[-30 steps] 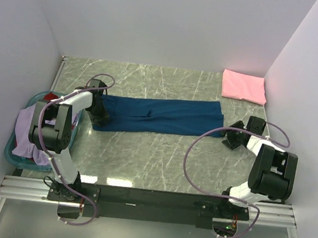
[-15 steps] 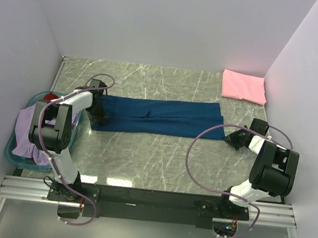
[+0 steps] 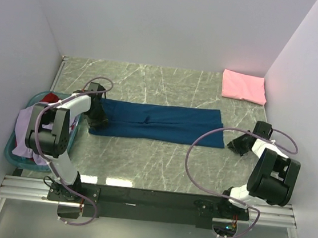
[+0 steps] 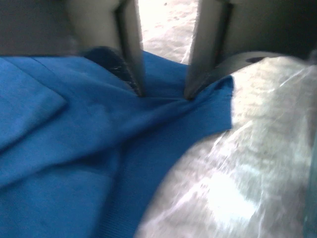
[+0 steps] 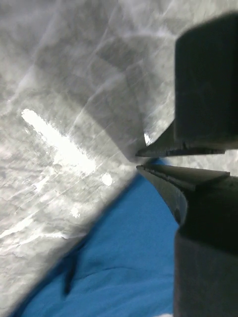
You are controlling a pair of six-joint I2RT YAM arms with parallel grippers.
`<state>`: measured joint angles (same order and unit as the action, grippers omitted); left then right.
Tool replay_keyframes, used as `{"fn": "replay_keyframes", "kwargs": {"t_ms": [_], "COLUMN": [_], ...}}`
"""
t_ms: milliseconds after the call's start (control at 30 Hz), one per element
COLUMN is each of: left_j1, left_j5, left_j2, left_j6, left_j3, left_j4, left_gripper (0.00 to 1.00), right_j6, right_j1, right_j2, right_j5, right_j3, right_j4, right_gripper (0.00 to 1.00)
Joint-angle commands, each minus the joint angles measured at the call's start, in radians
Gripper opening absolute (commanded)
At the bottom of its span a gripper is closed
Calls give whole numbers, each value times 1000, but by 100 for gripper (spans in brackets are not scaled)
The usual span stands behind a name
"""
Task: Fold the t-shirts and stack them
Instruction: Fold the tshirt
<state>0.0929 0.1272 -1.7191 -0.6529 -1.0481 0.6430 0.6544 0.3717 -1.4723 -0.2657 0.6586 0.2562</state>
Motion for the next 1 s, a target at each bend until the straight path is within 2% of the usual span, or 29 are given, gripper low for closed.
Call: {"fn": "replay_keyframes", "kwargs": {"t_ms": [0, 33, 133, 233, 333, 400, 433, 500, 533, 567, 633, 767, 867, 967], "left_j1": [-12, -12, -5, 8, 60, 94, 131, 165, 185, 191, 199, 199, 197, 189], "left_j5": [22, 17, -9, -3, 37, 48, 49, 39, 25, -27, -87, -135, -130, -130], "left_j2": [12, 33, 87, 130, 151, 170, 176, 190, 202, 204, 197, 142, 90, 44], "left_j6": [-8, -8, -20, -33, -59, -73, -88, -103, -112, -117, -123, -129, -137, -145], "left_j3": [37, 30, -9, -68, -133, -165, -171, -162, -149, -117, -81, -14, -4, -1], "left_j4": [86, 90, 112, 153, 211, 224, 221, 189, 163, 97, 34, -77, -114, -121], "left_gripper": [53, 57, 64, 72, 73, 72, 70, 63, 61, 59, 54, 49, 45, 44], "right_j6": [-33, -32, -30, -32, -50, -67, -70, -59, -27, -6, 66, 143, 182, 253], "right_j1": [19, 19, -4, -65, -164, -258, -293, -367, -467, -517, -649, -805, -864, -870], "right_j2": [72, 110, 205, 275, 305, 287, 274, 230, 174, 144, 58, -132, -296, -445], "right_j5": [65, 68, 106, 135, 99, 25, -65, -182, -275, -311, -361, -395, -420, -464], "right_j3": [-17, -19, -8, 22, 41, 59, 68, 102, 117, 140, 182, 300, 397, 438], "right_j4": [14, 17, 28, 22, -33, -81, -134, -199, -253, -311, -439, -570, -621, -715], "right_gripper": [24, 31, 40, 42, 42, 41, 42, 42, 41, 41, 41, 41, 42, 41]}}
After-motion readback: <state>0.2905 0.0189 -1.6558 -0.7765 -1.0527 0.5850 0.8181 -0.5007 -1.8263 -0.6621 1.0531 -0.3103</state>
